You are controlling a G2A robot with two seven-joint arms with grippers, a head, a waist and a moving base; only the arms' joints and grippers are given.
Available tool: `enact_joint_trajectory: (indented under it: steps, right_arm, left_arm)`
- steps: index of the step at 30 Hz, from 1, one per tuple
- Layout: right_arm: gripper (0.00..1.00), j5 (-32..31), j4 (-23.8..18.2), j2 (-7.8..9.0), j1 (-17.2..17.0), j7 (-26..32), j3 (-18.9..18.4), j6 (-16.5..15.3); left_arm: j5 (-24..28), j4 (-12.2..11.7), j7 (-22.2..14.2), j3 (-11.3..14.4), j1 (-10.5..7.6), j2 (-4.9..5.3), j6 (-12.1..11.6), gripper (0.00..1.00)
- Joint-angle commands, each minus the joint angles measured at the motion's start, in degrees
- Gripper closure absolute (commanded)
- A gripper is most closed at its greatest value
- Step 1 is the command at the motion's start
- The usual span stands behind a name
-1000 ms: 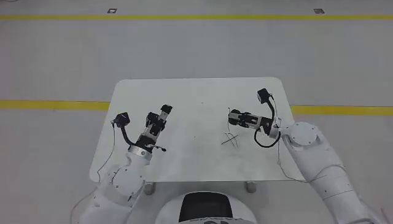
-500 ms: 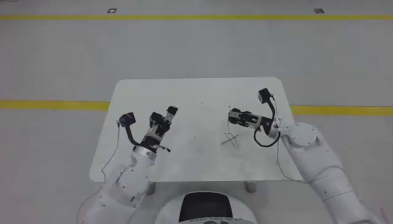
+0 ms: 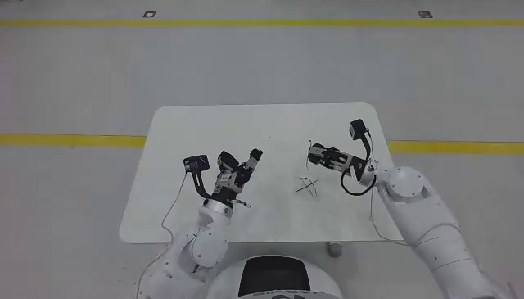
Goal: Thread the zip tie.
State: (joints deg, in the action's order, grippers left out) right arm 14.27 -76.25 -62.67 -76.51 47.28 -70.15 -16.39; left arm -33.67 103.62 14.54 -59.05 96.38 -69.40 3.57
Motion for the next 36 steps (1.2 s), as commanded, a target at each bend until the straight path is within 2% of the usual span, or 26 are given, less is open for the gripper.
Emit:
enact_joint_trajectory:
  steps: [1, 5, 8, 13, 16, 25, 29, 34, 36]
  right_arm:
    - [1.00, 0.00, 0.00, 0.00, 0.00, 0.00, 0.00, 0.00]
    - [1.00, -0.44, -0.67, -0.06, -0.42, -1.32, 0.18, 0.32]
    - [1.00, -0.80, -1.26, -0.03, -0.93, -1.80, 0.14, -0.05]
    - [1.00, -0.55, -1.42, 0.06, -1.75, -1.57, -0.10, -0.66]
    - [1.00, -0.25, -1.25, 0.12, -1.86, -0.88, -0.21, -0.32]
    - [1.00, -0.20, -1.21, 0.13, -1.85, -0.80, -0.25, -0.26]
    - [1.00, -0.44, -1.80, 0.00, -2.27, -2.80, 0.02, 0.13]
    - [1.00, 0.71, -0.80, -0.10, -2.38, -3.31, -0.01, 0.60]
    - [1.00, 0.93, -0.22, -0.10, -2.00, -2.47, 0.11, 1.36]
  left_arm:
    - [0.00, 0.00, 0.00, 0.00, 0.00, 0.00, 0.00, 0.00]
    - [-0.96, -1.11, -0.55, 0.46, -0.69, -0.13, 0.88, 0.00]
    - [-3.66, -2.57, -0.63, 2.64, -1.94, -0.53, 2.23, 0.00]
    - [-8.73, -5.79, 1.15, 7.67, -5.29, -1.83, 6.75, 0.00]
    - [-9.01, -7.12, 2.91, 10.18, -6.69, -2.77, 8.76, 0.00]
    - [-8.95, -7.25, 3.15, 10.30, -6.81, -2.85, 8.83, 0.00]
    - [-15.18, -7.93, 2.14, 11.82, -7.43, -2.76, 8.24, 0.00]
    - [-24.49, -9.33, 0.33, 15.04, -8.72, -3.15, 12.23, 0.00]
    - [-26.69, -9.96, -0.42, 16.41, -9.37, -3.47, 13.25, 0.00]
